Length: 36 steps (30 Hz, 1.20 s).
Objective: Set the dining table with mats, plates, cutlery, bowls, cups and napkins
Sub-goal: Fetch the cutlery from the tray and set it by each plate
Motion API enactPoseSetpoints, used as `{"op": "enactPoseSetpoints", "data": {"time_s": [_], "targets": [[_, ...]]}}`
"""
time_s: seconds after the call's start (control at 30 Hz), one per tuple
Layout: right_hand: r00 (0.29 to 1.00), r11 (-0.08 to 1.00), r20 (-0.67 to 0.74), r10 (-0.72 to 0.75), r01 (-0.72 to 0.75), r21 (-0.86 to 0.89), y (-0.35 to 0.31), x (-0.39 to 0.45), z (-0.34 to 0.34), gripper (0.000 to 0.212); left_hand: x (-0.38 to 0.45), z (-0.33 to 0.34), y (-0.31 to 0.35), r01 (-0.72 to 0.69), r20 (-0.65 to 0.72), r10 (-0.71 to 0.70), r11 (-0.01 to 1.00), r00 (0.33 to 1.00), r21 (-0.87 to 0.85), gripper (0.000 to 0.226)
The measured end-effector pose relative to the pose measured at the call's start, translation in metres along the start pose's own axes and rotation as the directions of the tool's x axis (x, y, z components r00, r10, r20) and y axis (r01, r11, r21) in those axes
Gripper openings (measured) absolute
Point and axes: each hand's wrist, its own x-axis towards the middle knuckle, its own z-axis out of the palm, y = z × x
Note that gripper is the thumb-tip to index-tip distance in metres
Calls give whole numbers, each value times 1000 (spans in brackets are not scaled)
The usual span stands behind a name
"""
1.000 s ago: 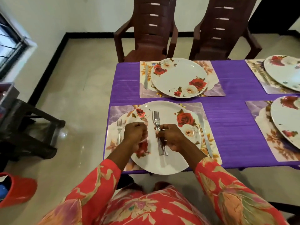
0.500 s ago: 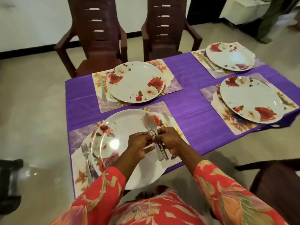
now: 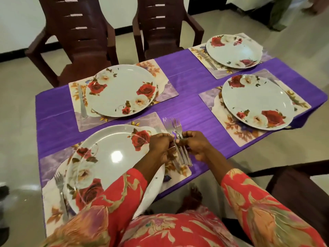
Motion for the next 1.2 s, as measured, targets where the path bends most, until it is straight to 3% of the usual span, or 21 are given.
{"op": "enactPoseSetpoints", "data": {"time_s": [0.27,0.63,0.87,0.93,1.2], "targets": [[998,998,61,0,4,-64,-34,46,-100,16,32,106,-4,6,-18,-7,998,1000,-59,23],[1000,991,31,-1,5,-131,-75,87,-230,17,71,236,-21,14,-107,-16,1000,994,-13,28],[999,990,37,28,-23,-136,-80,102,-270,17,108,270,-18,-2,-179,54,960,982,279,18],[998,993,43,35,-30,-115,-82,104,-277,15,113,275,-19,-17,-215,96,940,972,342,7],[998,989,34,48,-43,-140,-87,114,-286,19,130,283,-28,3,-300,172,863,938,505,19]]}}
